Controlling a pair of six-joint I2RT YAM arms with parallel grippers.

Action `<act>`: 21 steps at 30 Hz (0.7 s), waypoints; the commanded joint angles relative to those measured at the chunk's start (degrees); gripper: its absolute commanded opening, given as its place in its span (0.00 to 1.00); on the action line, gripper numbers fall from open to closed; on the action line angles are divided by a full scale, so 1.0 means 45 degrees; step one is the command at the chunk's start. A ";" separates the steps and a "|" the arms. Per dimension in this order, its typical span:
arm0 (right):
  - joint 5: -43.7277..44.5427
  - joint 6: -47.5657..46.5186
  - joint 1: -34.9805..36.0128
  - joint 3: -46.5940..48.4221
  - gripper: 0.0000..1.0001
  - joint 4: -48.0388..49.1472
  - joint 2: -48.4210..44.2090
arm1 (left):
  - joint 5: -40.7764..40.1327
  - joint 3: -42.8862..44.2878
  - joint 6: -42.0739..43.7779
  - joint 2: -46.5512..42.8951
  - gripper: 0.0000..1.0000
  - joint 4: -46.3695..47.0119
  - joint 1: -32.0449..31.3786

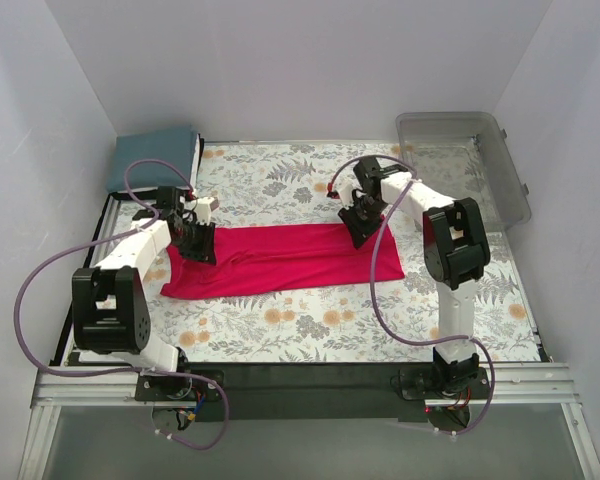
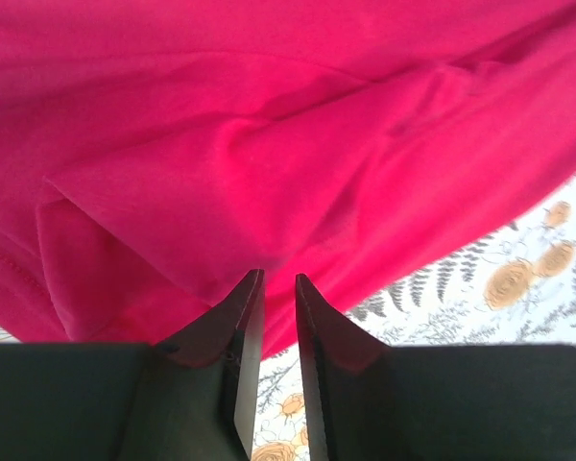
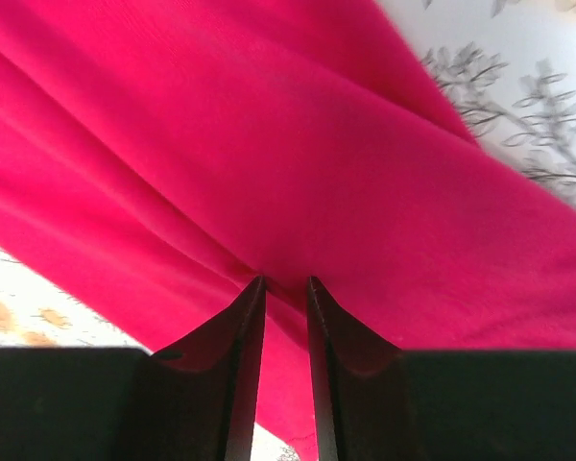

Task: Fold and stack the t-shirts
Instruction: Fold the tshirt

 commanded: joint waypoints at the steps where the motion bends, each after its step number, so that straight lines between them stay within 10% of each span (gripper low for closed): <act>1: 0.0678 -0.0611 0.0073 0.0127 0.29 -0.0660 0.0352 | -0.0991 -0.0091 -0.0920 0.0420 0.18 0.0714 0.0007; 12: -0.1327 -0.1138 0.1316 -0.5377 0.22 -0.0855 -0.1929 | -0.1813 0.2053 -0.0393 0.4577 0.12 0.1398 -0.0695; 21: -0.6629 -0.1531 0.5269 -0.6676 0.26 -0.1598 -0.6501 | -0.0562 1.2717 -0.0783 0.8566 0.25 -0.1002 -0.2044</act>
